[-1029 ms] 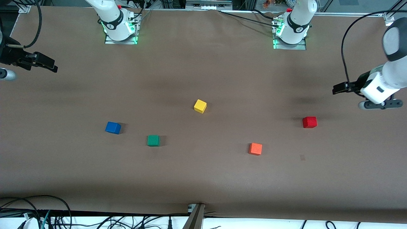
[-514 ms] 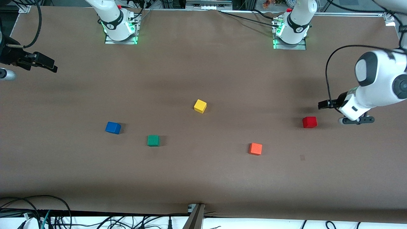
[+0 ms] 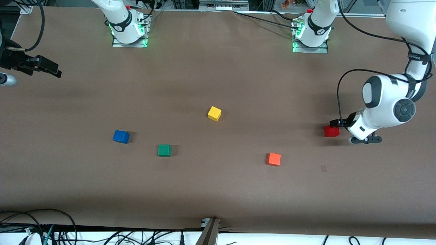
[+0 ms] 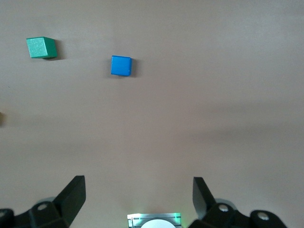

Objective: Pass red block to right arm, stack on blue
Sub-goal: 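Lower the open left gripper over the red cube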

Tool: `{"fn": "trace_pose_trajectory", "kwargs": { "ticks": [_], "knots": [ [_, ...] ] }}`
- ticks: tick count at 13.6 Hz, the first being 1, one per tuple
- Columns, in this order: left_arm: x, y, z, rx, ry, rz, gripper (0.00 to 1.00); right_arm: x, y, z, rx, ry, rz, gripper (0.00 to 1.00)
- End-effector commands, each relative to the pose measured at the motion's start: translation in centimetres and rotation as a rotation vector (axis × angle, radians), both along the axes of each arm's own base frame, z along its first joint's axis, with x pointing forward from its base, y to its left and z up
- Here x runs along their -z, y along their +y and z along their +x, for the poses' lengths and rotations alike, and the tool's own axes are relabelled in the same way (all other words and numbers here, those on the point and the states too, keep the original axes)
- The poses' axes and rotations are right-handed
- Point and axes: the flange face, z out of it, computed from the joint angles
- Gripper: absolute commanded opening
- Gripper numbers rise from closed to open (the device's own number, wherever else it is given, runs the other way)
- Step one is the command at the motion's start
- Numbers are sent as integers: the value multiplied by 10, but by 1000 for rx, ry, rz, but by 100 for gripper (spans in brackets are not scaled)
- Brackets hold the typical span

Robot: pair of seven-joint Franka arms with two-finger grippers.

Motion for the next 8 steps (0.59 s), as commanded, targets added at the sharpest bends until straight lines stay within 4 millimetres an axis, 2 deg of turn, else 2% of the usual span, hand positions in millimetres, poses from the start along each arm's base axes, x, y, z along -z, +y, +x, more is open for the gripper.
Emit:
{"fn": "trace_pose_trajectory", "kwargs": {
  "ticks": [1,8],
  "knots": [
    [17,-5,4,35,-6,7,100,-5,-3,-1,-7,-5,-12,100],
    [35,-11,4,47,0,3,100,-5,-2,-1,4,-3,-9,100]
  ]
}}
